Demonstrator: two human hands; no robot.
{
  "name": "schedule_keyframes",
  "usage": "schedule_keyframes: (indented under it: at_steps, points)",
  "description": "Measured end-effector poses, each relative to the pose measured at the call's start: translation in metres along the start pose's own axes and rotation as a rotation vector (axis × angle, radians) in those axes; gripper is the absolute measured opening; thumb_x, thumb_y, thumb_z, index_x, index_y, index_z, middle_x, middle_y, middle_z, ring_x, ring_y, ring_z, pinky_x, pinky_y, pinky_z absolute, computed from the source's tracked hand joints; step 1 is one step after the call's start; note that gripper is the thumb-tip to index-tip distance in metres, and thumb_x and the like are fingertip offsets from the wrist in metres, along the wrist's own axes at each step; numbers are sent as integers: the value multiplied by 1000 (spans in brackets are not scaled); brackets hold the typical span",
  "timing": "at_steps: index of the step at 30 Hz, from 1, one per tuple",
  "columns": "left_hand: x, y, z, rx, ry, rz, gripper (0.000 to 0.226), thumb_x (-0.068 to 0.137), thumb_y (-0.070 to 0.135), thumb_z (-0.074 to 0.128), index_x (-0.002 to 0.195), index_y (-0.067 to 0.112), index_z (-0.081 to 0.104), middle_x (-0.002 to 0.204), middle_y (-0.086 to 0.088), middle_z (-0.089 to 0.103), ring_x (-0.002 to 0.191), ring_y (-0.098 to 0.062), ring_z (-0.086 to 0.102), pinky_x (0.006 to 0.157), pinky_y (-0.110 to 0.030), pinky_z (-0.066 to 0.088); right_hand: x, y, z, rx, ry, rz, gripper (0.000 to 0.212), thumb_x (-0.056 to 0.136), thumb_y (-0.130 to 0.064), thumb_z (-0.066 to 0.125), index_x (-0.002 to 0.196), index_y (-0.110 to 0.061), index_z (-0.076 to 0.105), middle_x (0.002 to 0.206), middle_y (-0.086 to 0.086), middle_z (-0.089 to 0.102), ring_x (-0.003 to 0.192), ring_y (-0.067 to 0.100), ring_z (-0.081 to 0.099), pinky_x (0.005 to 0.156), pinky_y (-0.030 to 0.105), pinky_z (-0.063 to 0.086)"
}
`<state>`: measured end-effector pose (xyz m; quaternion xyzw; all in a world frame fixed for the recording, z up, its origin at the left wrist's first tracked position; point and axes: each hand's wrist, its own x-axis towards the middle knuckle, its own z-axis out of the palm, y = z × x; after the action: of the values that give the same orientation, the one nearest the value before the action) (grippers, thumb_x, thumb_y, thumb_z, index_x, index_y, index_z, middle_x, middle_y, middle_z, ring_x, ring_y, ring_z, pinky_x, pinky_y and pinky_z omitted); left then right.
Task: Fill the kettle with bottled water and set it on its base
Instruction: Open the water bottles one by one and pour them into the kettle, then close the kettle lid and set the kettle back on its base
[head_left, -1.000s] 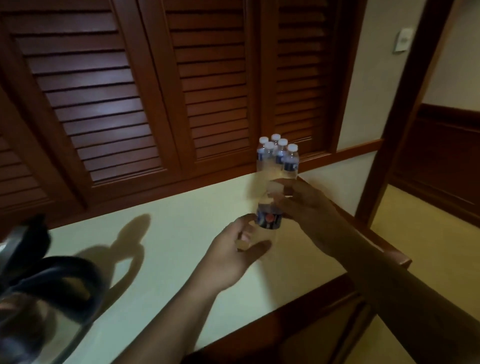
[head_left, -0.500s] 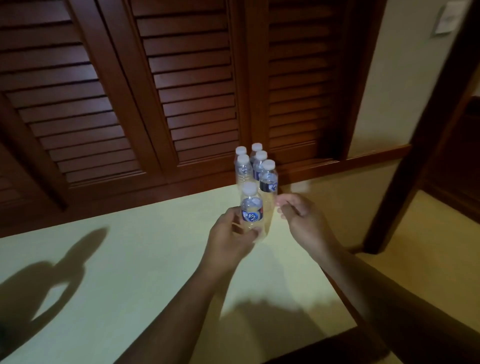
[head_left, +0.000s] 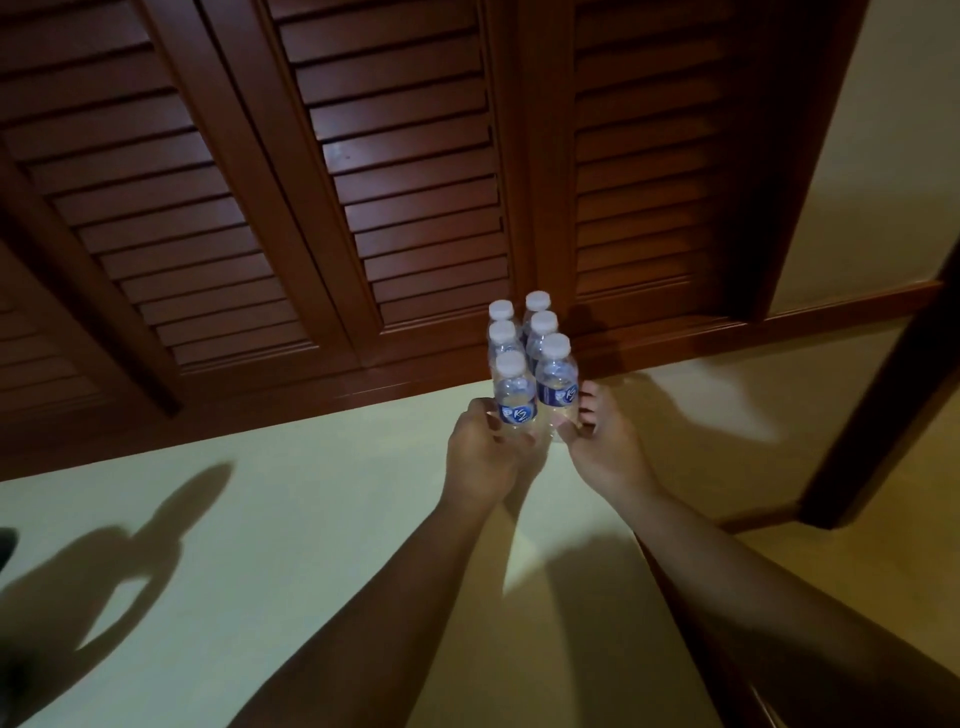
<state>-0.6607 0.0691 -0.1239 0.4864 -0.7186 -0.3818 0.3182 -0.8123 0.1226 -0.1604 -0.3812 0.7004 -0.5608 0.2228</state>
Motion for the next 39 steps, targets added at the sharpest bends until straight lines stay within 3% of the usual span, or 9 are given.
schedule_keyframes:
  at_steps: [4,8,11,14,20,27,31,35,39]
  points:
    - [5,2,3,1,17,-19,44,85,32,83,120,22,59,100,9,67,92,-14,69,72,-22,50,3,4,2,17,-25,-9,60,87,-18,75,140,-20,46,131,0,61,118,18,60,104,45,50]
    - [3,-1,-1,-14,7,-16,65,83,31,84,137,18,50,116,1,65,103,-18,67,86,-31,55,-12,-6,-5,13,4,25,61,91,-19,72,145,-15,43,130,-1,57,117,16,58,103,35,49]
    - [-12,-15,-15,-30,36,13,70,85,23,82,145,19,46,126,-2,61,105,-16,64,90,-30,55,-41,-20,-10,8,85,28,47,97,-24,65,140,-20,48,122,-5,60,98,2,60,83,17,45]
    - [-39,-42,-41,-45,31,111,60,90,17,76,143,31,51,126,9,61,108,-9,63,95,-29,55,-81,-31,-1,-30,86,-116,29,101,-21,55,129,-28,54,120,-9,63,99,1,60,87,24,47]
    - [-105,-80,-122,68,155,120,45,104,10,57,147,26,58,141,14,63,130,2,57,113,-19,43,-145,-62,62,-11,-311,-321,33,102,-17,53,134,-22,59,129,-16,64,120,-7,56,102,13,43]
    - [-182,-107,-221,62,337,-21,45,109,7,47,147,28,60,145,19,60,137,13,47,113,-10,36,-193,-107,158,75,-688,-385,40,103,-28,50,143,-26,54,140,-18,58,129,-10,49,108,13,38]
    - [-227,-120,-276,99,475,-65,39,109,18,50,144,29,62,143,21,62,136,10,50,117,-23,41,-231,-130,210,141,-799,-402,39,103,-31,51,142,-31,53,139,-19,58,129,-6,50,110,23,43]
    - [-271,-125,-321,100,553,-87,39,109,16,52,131,44,67,131,30,67,131,9,55,111,-22,46,-263,-154,248,179,-850,-402,38,103,-34,50,141,-35,52,139,-20,57,128,-7,51,110,28,45]
    - [-298,-150,-370,106,699,-86,33,106,14,56,127,34,71,123,20,72,119,0,65,100,-28,56,-288,-179,277,216,-797,-406,38,101,-37,51,139,-33,53,134,-19,59,124,-4,54,107,33,48]
